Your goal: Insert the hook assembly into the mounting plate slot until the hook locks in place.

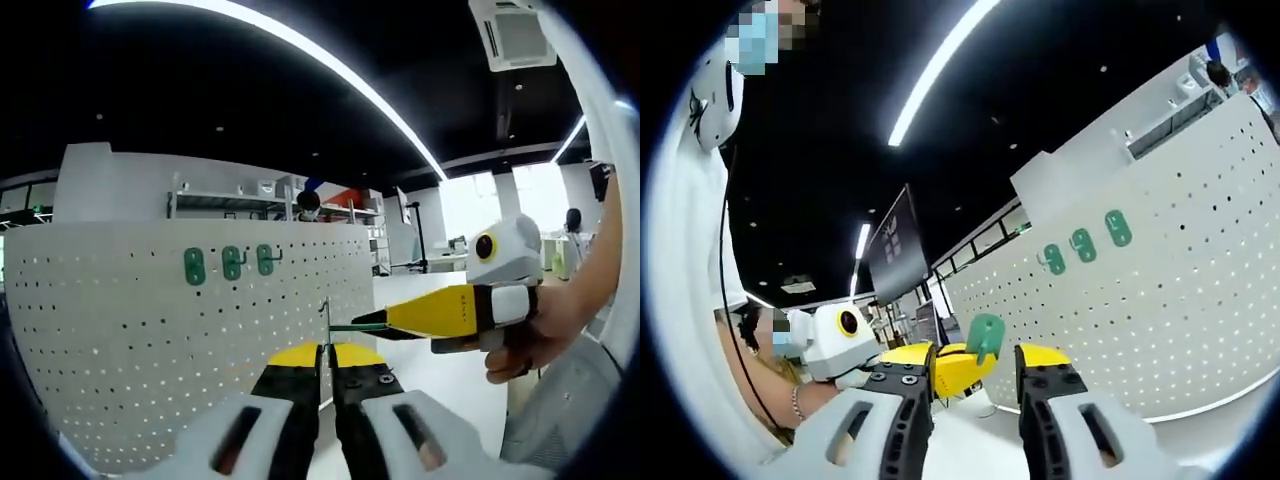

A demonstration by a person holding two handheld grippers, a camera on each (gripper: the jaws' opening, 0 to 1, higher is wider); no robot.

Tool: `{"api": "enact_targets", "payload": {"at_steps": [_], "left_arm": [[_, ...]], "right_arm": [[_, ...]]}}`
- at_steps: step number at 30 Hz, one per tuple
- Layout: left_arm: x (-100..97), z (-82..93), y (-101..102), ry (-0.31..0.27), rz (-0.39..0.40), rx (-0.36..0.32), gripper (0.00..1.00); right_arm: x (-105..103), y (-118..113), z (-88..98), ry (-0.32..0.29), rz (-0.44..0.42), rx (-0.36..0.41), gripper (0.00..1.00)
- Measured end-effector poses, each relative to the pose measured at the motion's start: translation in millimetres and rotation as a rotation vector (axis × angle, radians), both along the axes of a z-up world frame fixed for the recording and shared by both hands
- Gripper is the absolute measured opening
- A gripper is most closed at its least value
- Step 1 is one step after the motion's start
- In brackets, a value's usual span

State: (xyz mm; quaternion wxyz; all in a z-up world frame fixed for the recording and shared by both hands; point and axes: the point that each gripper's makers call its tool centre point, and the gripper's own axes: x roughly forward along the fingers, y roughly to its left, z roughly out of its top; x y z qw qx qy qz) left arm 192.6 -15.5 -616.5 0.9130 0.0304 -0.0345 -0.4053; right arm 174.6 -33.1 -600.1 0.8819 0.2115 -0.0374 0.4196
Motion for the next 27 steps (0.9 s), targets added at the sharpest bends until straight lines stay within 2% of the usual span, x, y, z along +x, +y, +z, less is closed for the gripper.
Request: {"api": "enact_targets", "payload": {"at_steps": [12, 17, 27], "left_arm": [[-3.0, -0.4, -5.5, -0.001, -0.009, 0.004, 0.03], [-4.3, -0.8, -7.0, -0.003, -0.013, 0.007, 0.03], [-5.3, -0.9, -7.0, -0.006, -0.009, 0.012, 0.03]], "right_arm": [[5.3, 0.7, 0.4, 0.037, -0.008, 0.037, 0.20], [5.8, 0.8, -0.8, 0.050, -0.010, 0.049, 0.12], [8.6, 0.3, -3.5, 0.066, -0.018, 0.057, 0.07]]}}
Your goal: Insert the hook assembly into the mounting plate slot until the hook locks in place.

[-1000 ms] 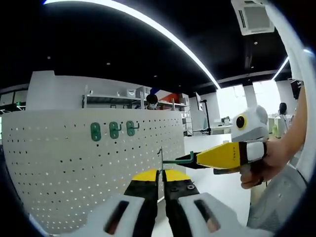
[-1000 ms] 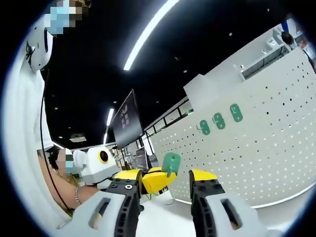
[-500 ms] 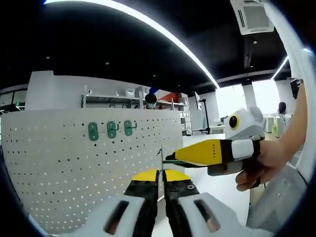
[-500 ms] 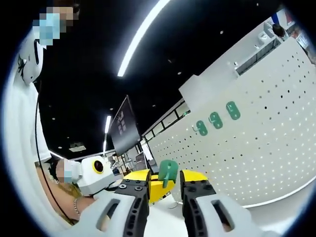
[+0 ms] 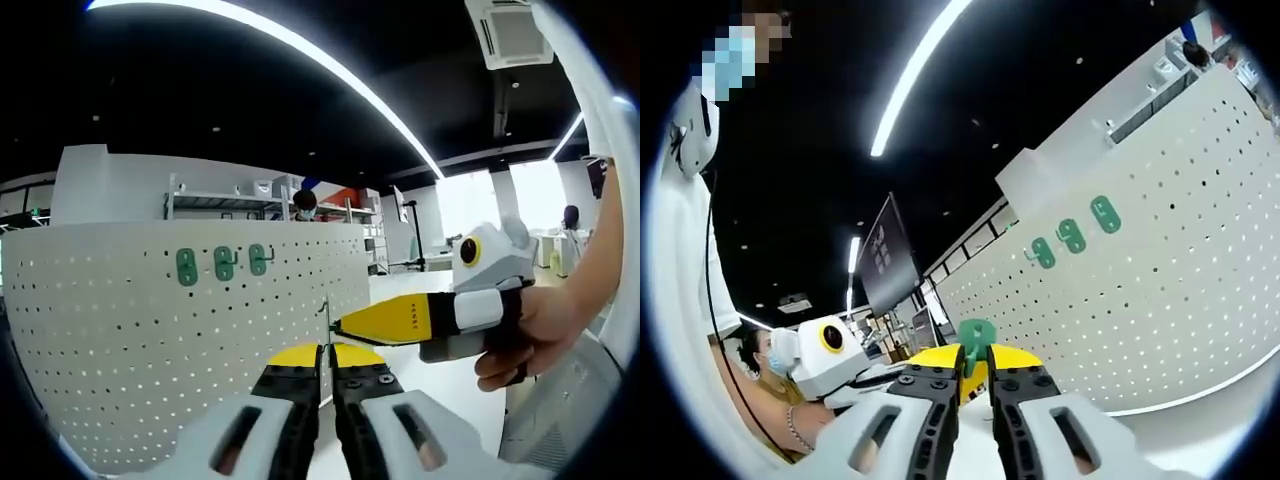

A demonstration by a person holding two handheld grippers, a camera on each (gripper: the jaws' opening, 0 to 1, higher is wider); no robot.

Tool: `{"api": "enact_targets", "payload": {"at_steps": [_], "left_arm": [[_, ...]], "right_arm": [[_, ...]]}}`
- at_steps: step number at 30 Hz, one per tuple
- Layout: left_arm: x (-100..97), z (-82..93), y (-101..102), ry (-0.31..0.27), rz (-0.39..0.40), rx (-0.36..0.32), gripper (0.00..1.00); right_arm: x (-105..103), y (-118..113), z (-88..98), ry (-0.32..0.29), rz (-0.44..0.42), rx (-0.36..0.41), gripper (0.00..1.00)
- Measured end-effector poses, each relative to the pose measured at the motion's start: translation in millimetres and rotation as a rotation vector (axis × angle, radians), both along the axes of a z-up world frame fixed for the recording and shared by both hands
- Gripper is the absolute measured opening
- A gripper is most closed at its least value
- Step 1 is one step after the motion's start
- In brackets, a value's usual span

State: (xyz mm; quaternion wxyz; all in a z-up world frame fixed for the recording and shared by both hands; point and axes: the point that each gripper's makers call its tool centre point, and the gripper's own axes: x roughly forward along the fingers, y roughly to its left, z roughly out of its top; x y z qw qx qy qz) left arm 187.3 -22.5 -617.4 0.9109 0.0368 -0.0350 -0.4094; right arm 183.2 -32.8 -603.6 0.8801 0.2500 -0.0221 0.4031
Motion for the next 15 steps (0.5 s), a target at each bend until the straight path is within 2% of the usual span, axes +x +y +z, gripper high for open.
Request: {"api": "enact_targets", "payload": {"at_steps": [10, 15], "left_arm": [[-0.1, 0.1, -1.0, -0.005, 0.010, 0.005, 0.03], [0.8, 0.1, -0.6, -0.006, 0.017, 0.005, 0.03]], "right_arm": [[0.8, 2.9, -0.8, 0.015, -0.001, 0.002, 0.03], [2.4, 2.2, -0.8, 0.040, -0.010, 0.032, 0.02]]}}
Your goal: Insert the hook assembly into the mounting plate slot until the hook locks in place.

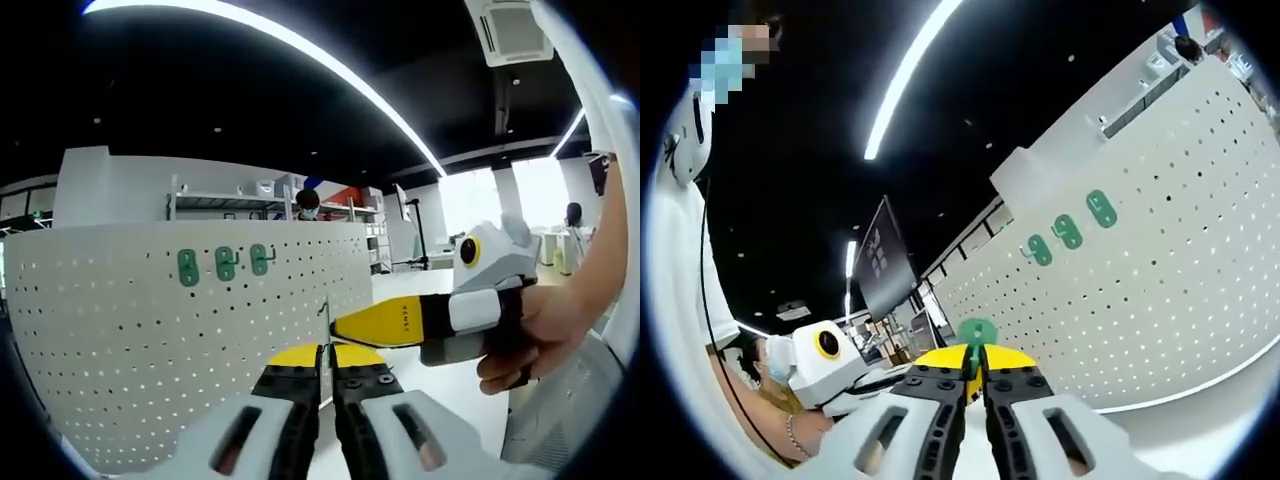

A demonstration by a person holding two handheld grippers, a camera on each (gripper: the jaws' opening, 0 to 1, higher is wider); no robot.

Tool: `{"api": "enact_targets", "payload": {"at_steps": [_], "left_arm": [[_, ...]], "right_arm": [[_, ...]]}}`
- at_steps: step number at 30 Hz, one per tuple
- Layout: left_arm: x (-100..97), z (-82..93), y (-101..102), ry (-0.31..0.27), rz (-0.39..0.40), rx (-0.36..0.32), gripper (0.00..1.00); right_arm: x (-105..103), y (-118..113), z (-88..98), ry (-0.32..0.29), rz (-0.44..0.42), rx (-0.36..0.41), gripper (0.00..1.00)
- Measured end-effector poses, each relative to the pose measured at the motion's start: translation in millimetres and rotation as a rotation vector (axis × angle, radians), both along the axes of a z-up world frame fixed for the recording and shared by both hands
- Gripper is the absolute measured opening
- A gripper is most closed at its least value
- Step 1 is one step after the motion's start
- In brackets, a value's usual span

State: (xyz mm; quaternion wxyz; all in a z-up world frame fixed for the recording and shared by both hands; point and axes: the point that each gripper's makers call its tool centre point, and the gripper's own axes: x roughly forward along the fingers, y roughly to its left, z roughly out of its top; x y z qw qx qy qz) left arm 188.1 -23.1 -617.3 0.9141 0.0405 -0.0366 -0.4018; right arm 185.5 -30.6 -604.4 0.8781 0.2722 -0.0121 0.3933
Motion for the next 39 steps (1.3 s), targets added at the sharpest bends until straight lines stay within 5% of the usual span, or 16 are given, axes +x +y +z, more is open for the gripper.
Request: {"api": "enact_targets", "payload": {"at_steps": [13, 29, 39], "left_arm": [[1.9, -0.4, 2, -0.003, 0.015, 0.007, 0.03], [1.7, -1.0, 2, -0.001, 0.014, 0.009, 0.05], [2.6, -9.7, 0, 0.043, 0.014, 0.021, 0.44]], "right_arm": [[3, 1, -1.3, 0.089, -0.005, 0.072, 0.01], [2, 3, -1.6, 0.098, -0.004, 0.067, 0.00], [4, -1, -2.2, 0.103, -0.013, 0.069, 0.00]]}}
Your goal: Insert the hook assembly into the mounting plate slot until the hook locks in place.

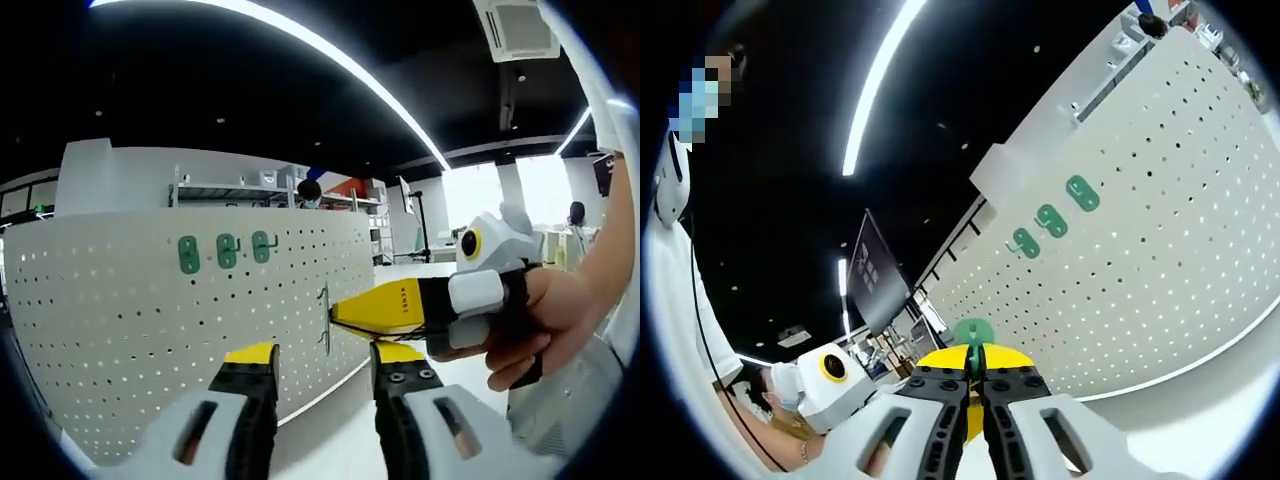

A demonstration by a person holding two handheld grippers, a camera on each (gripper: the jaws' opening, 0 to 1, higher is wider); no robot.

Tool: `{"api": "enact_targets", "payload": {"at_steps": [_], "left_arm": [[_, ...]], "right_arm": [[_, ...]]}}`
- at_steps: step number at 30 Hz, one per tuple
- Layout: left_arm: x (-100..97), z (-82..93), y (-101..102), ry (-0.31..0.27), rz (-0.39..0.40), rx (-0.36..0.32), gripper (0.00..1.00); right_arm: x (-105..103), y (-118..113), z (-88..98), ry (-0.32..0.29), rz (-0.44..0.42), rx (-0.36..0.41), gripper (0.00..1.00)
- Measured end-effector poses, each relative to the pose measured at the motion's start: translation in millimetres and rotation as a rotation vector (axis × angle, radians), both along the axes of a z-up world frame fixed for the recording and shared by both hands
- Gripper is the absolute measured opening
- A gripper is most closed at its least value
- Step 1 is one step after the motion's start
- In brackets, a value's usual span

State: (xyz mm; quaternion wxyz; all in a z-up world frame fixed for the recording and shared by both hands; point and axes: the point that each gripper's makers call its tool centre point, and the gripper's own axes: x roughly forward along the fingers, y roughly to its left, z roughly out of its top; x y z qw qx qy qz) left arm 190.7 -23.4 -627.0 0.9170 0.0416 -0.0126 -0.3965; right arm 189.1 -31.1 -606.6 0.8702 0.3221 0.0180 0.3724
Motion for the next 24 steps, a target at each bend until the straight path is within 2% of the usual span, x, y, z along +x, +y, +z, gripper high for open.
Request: {"api": "enact_targets", "payload": {"at_steps": [3, 5, 11, 14, 17, 18, 19, 24], "left_arm": [[-0.7, -2.5, -2, 0.026, -0.008, -0.013, 0.52], [-0.1, -5.3, -2, 0.028, -0.004, 0.003, 0.57], [0.1, -7.9, -1, 0.038, -0.001, 0.005, 0.59], [0.9, -9.1, 0, 0.043, 0.003, 0.007, 0.58], [1.0, -12.0, 0, 0.054, 0.005, 0.008, 0.58], [0.9, -12.5, 0, 0.054, 0.005, 0.010, 0.58], [0.7, -13.7, 0, 0.058, 0.005, 0.013, 0.58], [0.5, -14.4, 0, 0.063, 0.006, 0.013, 0.58]], "right_arm": [[-1, 1, 0.4, -0.004, -0.002, -0.011, 0.00], [-2, 2, 0.3, -0.007, 0.000, -0.021, 0.00], [-2, 2, 1.2, -0.020, -0.007, -0.051, 0.00], [-2, 0, 4.4, -0.120, -0.055, -0.218, 0.00], [1, -2, -0.6, -0.208, -0.124, -0.464, 0.00], [2, -3, -4.3, -0.204, -0.136, -0.507, 0.00], [3, -4, -6.8, -0.189, -0.149, -0.526, 0.00], [5, -4, -5.8, -0.176, -0.148, -0.495, 0.00]]}}
